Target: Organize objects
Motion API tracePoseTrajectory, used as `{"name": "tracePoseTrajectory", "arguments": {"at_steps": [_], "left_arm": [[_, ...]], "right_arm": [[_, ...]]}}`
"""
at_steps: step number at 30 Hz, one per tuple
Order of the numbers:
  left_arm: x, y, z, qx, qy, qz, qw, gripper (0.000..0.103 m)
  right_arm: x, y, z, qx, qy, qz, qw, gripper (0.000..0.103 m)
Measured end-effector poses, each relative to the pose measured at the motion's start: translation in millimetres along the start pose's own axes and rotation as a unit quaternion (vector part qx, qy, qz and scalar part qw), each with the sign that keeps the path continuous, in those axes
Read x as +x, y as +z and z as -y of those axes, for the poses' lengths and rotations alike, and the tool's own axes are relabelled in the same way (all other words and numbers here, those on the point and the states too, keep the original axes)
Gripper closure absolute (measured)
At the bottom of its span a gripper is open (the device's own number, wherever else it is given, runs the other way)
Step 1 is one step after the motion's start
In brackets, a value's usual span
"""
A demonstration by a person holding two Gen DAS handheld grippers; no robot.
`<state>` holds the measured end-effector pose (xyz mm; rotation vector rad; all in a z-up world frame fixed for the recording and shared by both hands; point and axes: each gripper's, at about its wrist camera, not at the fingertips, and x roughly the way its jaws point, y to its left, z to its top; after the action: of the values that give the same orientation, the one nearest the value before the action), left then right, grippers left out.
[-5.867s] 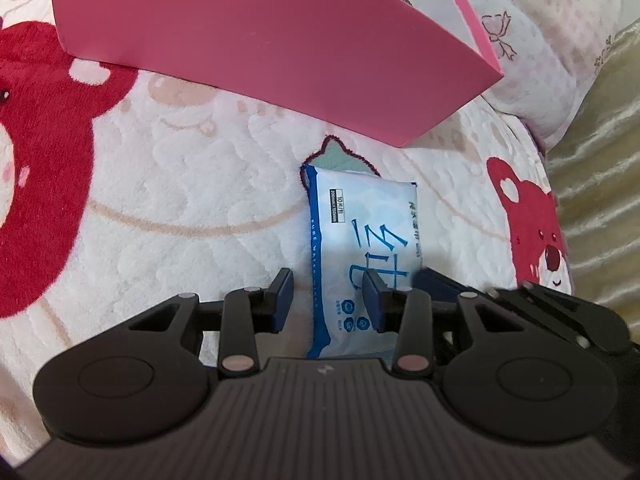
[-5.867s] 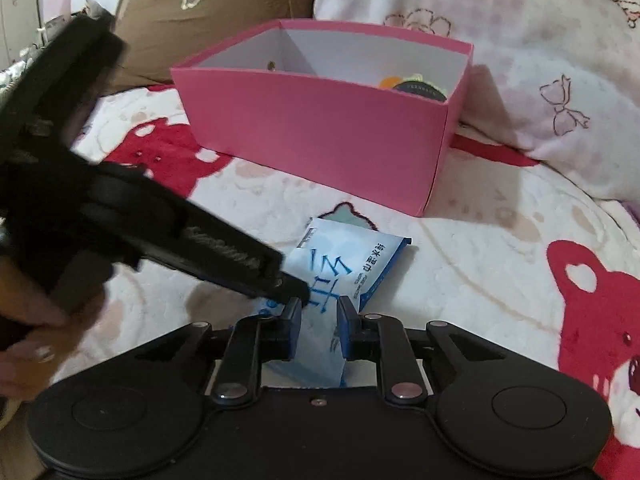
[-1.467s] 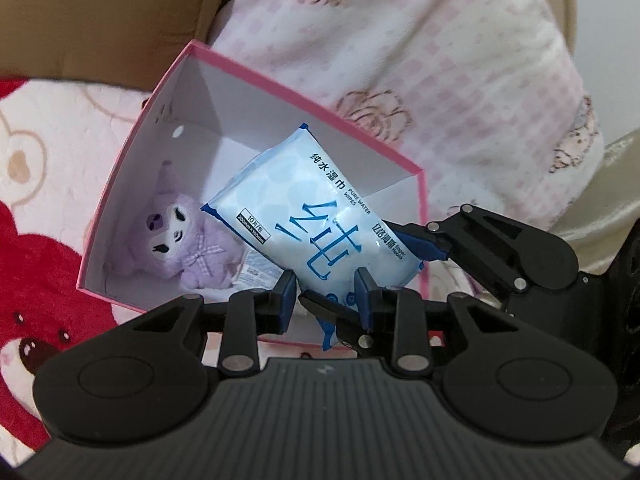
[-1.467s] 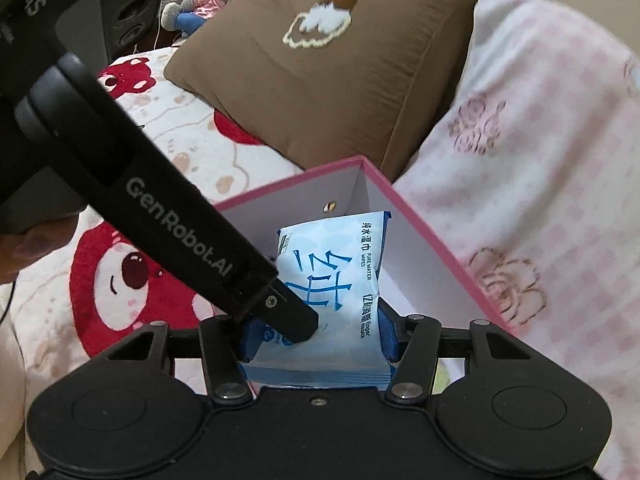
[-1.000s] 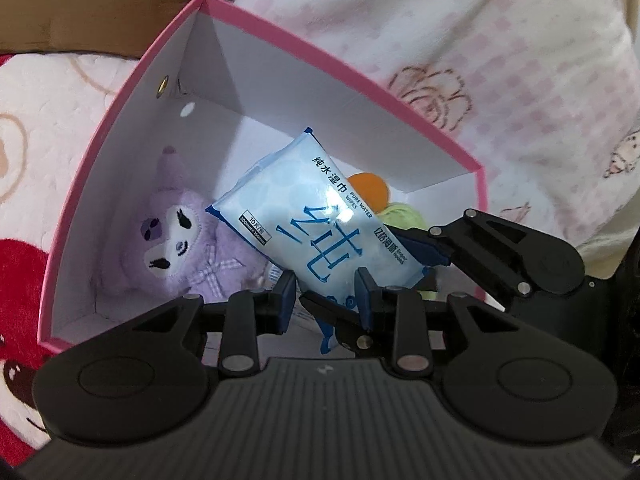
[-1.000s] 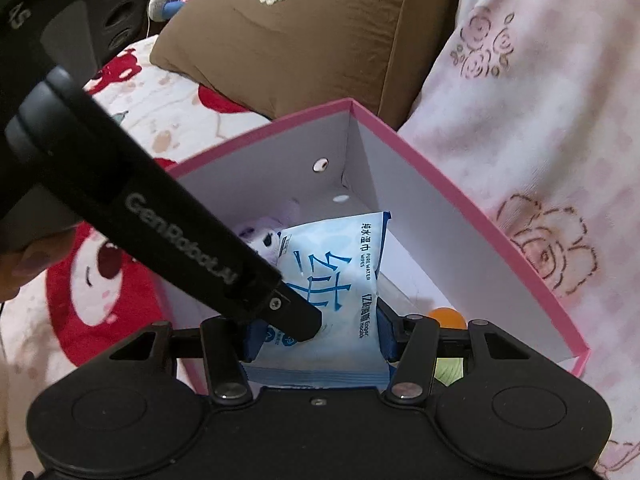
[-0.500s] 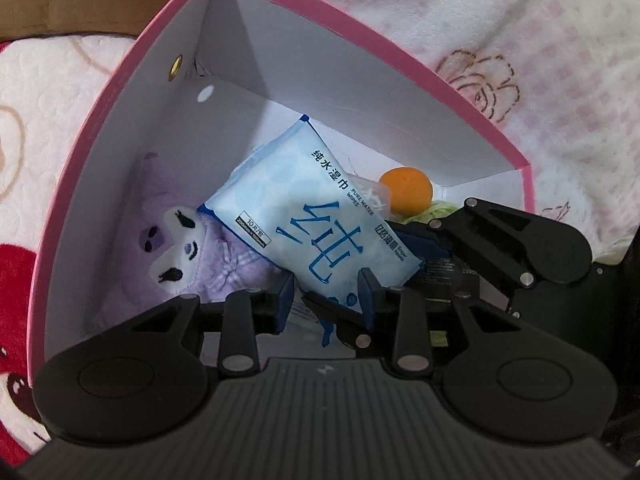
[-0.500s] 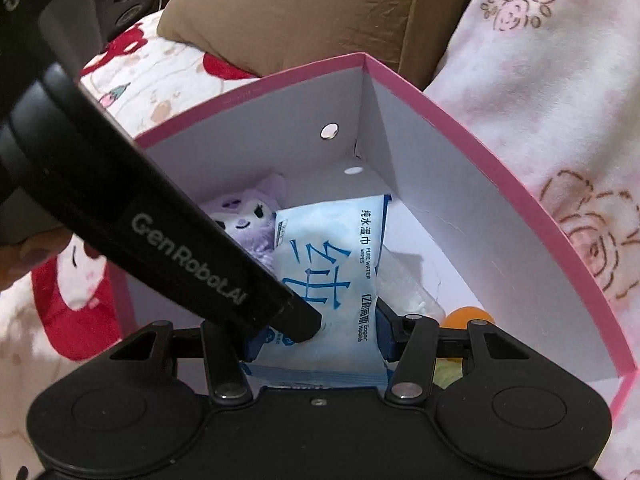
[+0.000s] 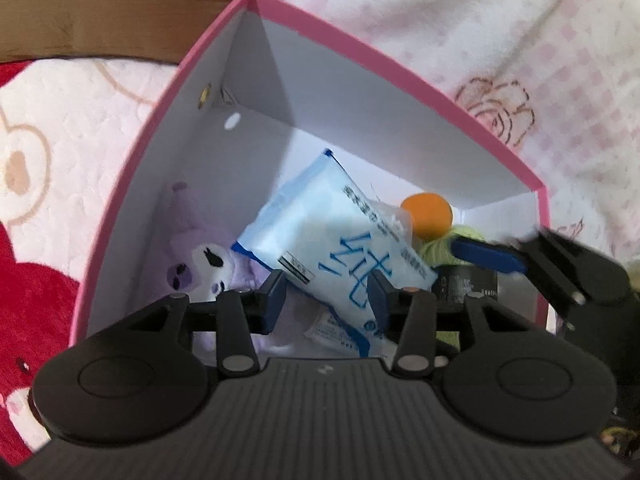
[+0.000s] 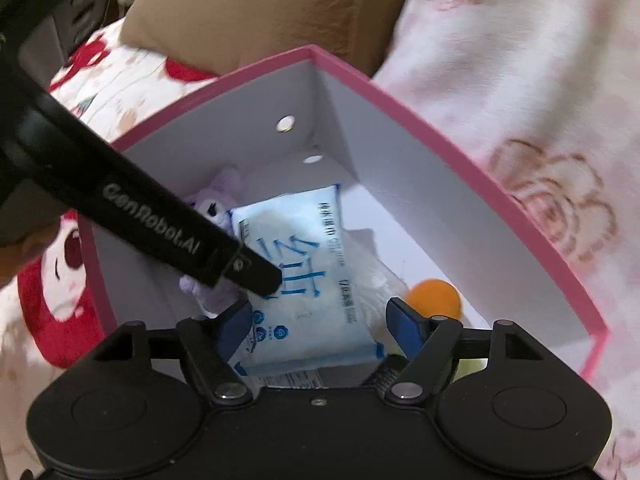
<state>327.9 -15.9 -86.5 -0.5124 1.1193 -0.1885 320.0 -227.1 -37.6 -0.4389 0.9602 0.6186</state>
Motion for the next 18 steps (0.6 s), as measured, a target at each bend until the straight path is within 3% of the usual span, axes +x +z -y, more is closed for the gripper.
{"name": "tracePoseTrajectory", "arguments": {"at_steps": [2,5,9,13,18], "left_arm": [[-6,1,-1,-0.003,-0.005,0.016,0.9999,0.057],[-8,2,-1,0.003,-0.004,0.017,0.9998,0.056],[-6,3,3,0.028,0.015,0.027,0.9991,0.058],[-8,6,7,0.048,0.027,0.056,0.9969,0.057],[-4,9,13,0.081,0.034,0.061,0.9942,0.057]], "right_arm": [[-10,-7,2,0.044,-0.028,0.006,0.999,0.024],[-25,-23,1,0.12,-0.032,0.019,0.992,0.024],[-38,-35,-18,0.157,-0.025,0.044,0.986,0.027],[-38,-42,-18,0.264,0.023,0.056,0.963,0.027],[-15,-35,-7,0.329,0.029,0.029,0.943,0.026]]}}
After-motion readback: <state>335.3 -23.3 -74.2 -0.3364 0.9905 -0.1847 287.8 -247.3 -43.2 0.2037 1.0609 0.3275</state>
